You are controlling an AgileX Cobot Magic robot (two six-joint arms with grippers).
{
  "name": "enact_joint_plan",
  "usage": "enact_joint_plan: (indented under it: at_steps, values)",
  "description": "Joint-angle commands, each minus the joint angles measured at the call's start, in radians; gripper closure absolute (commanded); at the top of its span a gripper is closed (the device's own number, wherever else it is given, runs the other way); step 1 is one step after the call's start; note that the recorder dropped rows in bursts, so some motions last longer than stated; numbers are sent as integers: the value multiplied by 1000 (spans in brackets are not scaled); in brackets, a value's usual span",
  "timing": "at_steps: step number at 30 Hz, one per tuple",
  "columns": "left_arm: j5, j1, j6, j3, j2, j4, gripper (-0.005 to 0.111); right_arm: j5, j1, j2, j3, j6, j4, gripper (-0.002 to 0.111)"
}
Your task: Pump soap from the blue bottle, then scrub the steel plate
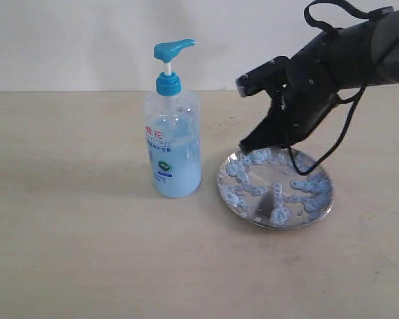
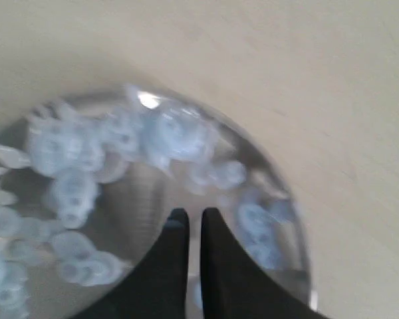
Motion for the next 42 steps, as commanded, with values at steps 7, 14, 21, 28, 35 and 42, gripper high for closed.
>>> enact_joint_plan:
  at_steps: [7,14,21,28,35,42]
  values:
    - [-7,-9,-6,4,-3,1,103,211,-4,-3,47,-18,-197,109]
    - [-7,-9,-6,4,-3,1,103,161,94,-2,46,-244,-36,109]
    - [-7,-9,-6,4,-3,1,103,-91,8,4,35,190,13,109]
    - [-5,-9,-6,4,-3,1,103,335,22,21,49,-155,19,109]
    - [-3,-9,-6,4,-3,1,103,151,2,-95,41,-67,22,109]
    - [-3,-9,-6,4,-3,1,103,-466,-19,-682,479,121,26,109]
